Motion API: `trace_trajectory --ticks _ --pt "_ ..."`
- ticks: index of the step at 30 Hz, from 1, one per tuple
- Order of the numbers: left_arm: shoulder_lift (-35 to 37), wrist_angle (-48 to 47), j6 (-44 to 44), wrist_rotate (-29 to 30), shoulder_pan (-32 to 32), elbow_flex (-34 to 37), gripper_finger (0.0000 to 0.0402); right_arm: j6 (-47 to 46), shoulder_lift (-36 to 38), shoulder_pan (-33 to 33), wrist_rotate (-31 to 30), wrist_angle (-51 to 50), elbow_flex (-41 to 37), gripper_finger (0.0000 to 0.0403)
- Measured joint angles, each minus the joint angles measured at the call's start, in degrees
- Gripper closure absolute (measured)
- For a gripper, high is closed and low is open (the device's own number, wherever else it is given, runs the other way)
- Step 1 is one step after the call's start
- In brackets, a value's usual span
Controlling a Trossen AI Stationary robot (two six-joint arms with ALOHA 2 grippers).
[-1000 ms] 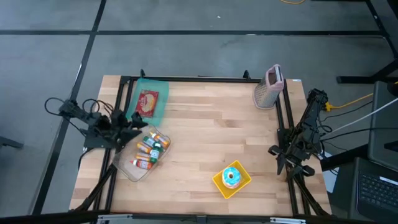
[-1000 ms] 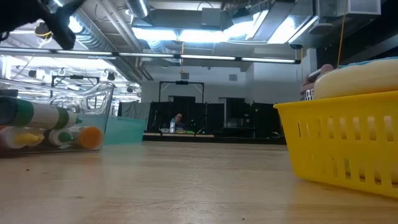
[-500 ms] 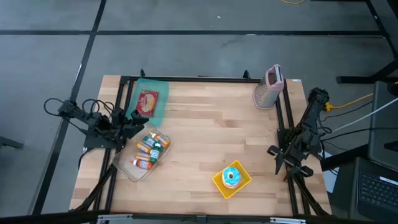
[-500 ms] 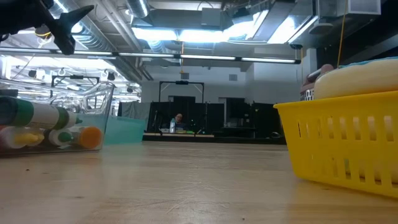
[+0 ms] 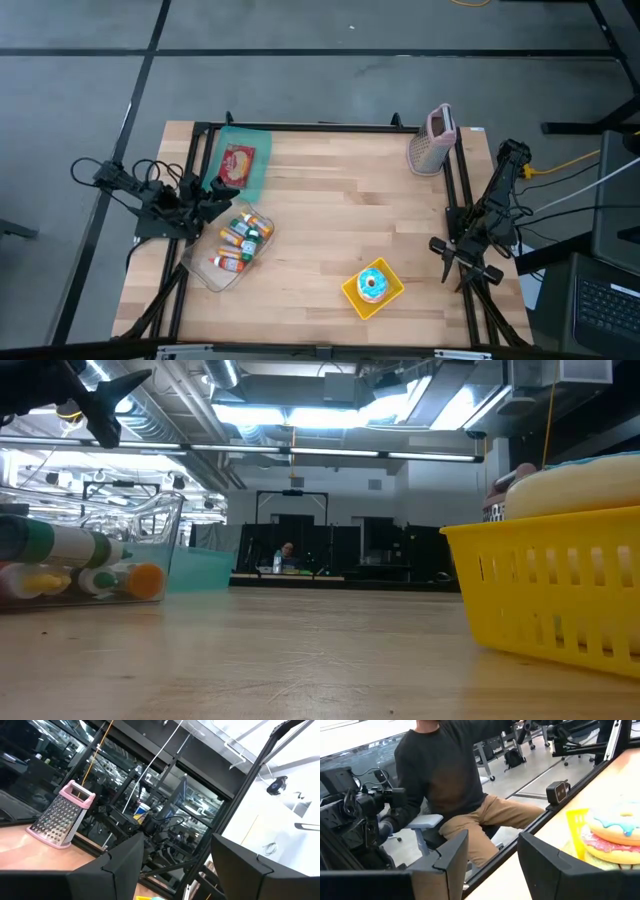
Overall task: Pick & Place Food Item
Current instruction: Return to Home Position
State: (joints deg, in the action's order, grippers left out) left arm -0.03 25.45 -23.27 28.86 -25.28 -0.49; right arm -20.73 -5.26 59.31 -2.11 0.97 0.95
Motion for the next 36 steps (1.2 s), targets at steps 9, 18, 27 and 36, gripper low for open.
trace_trajectory --ticks 9,18,27,36 --pt "0.0 0.0 0.0 0.0 0.0 0.0 0.0178 0.3 0.0 0.0 0.0 0.0 0.0 0.0234" --pt "0.0 0.0 0.0 0.0 0.0 0.0 0.0176 0.3 0.0 0.0 0.0 0.0 0.0 0.0234" --pt "0.0 -11.7 16.8 -6.6 0.0 0.0 0.0176 0.2 0.0 0.0 0.0 0.0 0.0 0.0234" --pt "-0.6 -22.5 26.1 -12.9 0.0 0.0 0.0176 0.2 0.0 0.0 0.0 0.0 -0.1 0.0234"
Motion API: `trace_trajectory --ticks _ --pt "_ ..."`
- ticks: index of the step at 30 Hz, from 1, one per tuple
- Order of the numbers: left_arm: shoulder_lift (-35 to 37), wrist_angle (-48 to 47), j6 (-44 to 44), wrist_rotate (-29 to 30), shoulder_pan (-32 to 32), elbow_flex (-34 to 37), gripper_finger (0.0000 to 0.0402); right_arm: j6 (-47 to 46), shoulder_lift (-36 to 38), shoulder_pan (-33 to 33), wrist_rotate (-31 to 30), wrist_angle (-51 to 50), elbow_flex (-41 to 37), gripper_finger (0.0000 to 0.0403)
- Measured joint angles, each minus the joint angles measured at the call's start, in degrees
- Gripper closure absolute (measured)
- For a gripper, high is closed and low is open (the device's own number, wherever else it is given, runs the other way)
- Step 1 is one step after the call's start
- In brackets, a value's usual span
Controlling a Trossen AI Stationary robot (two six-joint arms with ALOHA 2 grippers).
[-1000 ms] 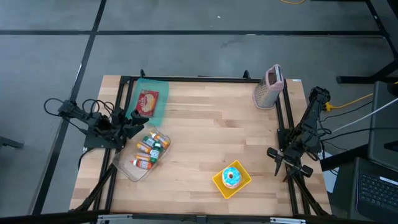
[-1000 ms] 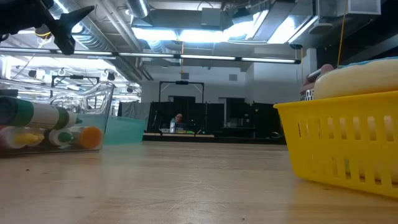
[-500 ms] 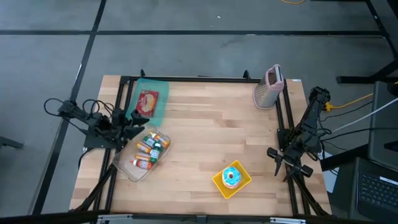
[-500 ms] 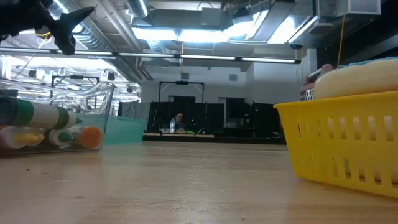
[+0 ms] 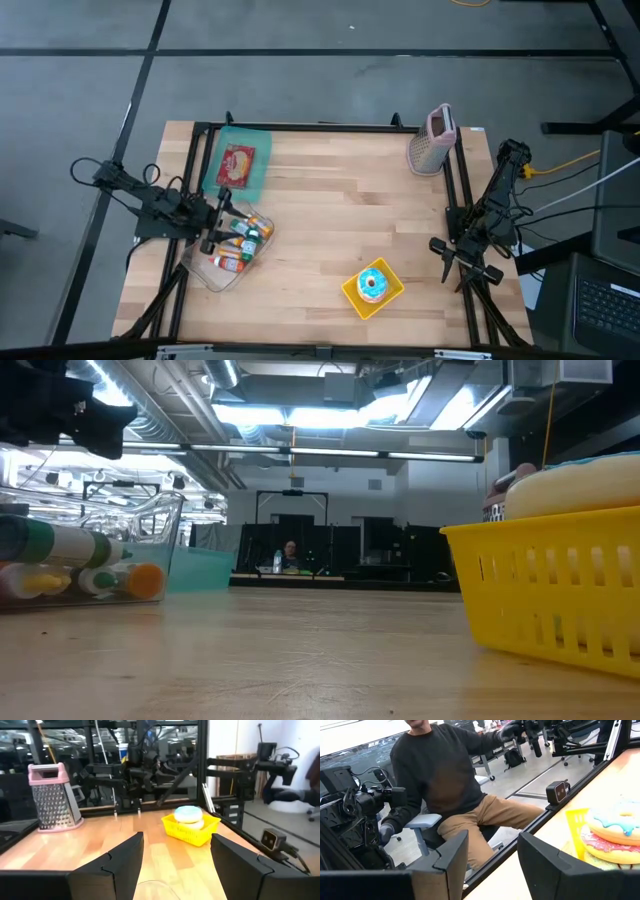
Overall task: Pick & Place Food Item
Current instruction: Return to Home Position
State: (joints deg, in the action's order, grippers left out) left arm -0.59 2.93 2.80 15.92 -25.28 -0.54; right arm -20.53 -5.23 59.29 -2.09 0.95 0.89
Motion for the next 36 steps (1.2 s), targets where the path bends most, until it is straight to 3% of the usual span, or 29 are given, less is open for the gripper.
trace_trajectory --ticks 36 --pt "0.0 -0.1 -0.5 -0.6 0.0 0.0 0.0176 0.1 0.0 0.0 0.0 0.0 0.0 0.0234"
